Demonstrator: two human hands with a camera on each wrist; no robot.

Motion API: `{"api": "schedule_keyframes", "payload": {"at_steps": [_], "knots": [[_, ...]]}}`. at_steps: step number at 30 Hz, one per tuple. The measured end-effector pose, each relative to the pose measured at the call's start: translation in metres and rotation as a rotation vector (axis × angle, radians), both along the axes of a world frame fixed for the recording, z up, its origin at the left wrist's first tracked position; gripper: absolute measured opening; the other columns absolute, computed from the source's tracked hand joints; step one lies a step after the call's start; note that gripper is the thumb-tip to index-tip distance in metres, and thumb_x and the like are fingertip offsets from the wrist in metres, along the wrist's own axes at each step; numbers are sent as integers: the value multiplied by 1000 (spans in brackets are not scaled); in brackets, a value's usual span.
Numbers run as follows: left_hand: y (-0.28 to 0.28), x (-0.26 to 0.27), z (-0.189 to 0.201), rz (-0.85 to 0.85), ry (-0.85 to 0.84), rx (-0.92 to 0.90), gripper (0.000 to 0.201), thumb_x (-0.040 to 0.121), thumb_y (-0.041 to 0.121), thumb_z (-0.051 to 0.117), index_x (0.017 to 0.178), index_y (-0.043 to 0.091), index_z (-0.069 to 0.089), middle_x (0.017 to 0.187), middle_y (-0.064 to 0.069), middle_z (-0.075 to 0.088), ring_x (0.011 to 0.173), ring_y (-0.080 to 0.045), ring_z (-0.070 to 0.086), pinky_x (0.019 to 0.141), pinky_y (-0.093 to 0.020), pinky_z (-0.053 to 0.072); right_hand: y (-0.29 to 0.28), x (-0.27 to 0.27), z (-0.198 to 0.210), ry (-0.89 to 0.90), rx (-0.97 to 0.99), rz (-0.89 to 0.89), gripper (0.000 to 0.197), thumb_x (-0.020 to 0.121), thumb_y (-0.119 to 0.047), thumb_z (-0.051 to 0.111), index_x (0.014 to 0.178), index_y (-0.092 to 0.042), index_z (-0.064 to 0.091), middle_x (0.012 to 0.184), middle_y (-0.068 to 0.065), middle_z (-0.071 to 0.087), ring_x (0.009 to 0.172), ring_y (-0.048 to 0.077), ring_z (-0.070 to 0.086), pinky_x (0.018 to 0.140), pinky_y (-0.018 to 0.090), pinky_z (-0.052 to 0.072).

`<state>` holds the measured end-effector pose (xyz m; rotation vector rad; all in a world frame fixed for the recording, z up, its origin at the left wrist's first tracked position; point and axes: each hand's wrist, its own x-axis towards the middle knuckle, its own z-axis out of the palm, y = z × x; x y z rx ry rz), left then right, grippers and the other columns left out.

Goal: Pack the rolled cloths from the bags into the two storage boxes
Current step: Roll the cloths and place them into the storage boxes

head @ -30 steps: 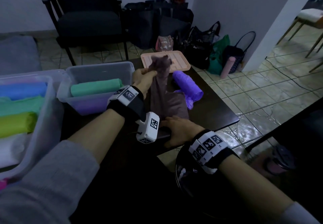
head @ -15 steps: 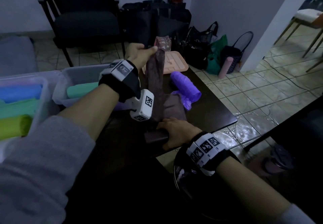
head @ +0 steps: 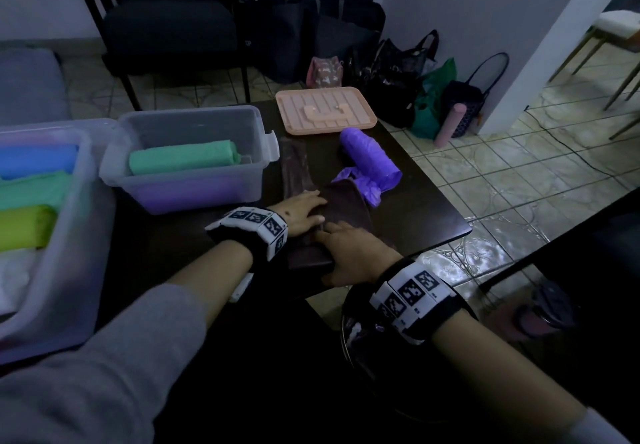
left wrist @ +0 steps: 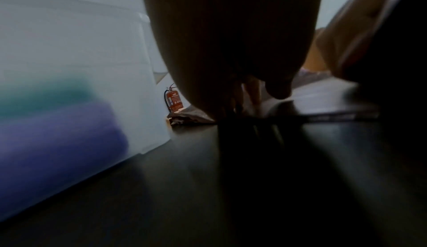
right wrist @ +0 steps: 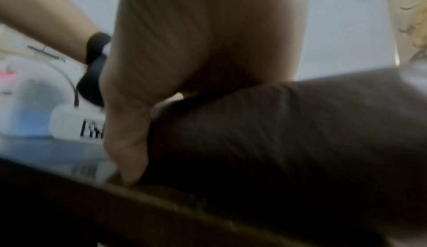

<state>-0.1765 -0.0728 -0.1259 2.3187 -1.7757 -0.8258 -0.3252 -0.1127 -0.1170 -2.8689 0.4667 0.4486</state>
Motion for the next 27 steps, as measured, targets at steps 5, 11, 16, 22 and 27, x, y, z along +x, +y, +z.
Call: {"api": "schedule_keyframes", "payload": {"at_steps": [5, 11, 16, 22, 27], "knots": [[4, 9, -8, -63, -44, 48, 61, 100, 34, 38, 150, 17, 8, 159, -6, -1, 146, -20, -1, 115, -27, 5, 2, 4, 4, -5, 78, 22, 67, 70, -34, 73, 128, -14, 47, 129, 10, 50, 115, 30, 48, 93, 43, 45], [6, 12, -9, -94, -74, 70, 64, 99, 37, 36, 150, 16, 3, 158, -5, -4, 146, -19, -4, 115, -25, 1, 8, 6, 0, -79, 122, 52, 66, 64, -27, 77, 122, -8, 51, 121, 15, 54, 106, 33, 53, 87, 43, 47], [6, 13, -9, -105, -69, 74, 64, 99, 37, 36, 150, 17, 4, 158, -4, -5, 146, -19, -6, 115, -26, -1, 6, 2, -4, -117, 185, 40, 70, 64, -26, 76, 127, -11, 50, 125, 13, 53, 110, 31, 52, 89, 44, 46], [7, 13, -11, -80, -48, 81, 64, 99, 35, 39, 150, 17, 5, 158, -5, -4, 146, -20, -5, 115, -26, 0, 12, -1, -3, -192, 259, -41, 63, 65, -22, 81, 117, -5, 50, 112, 14, 58, 102, 30, 53, 80, 34, 40], [9, 13, -8, -46, -23, 38, 65, 97, 31, 47, 150, 18, 12, 159, -4, 3, 146, -19, 3, 115, -27, 5, 9, 2, 2, -180, 217, -42, 67, 64, -35, 83, 123, -13, 59, 112, 9, 49, 106, 26, 46, 87, 28, 37]]}}
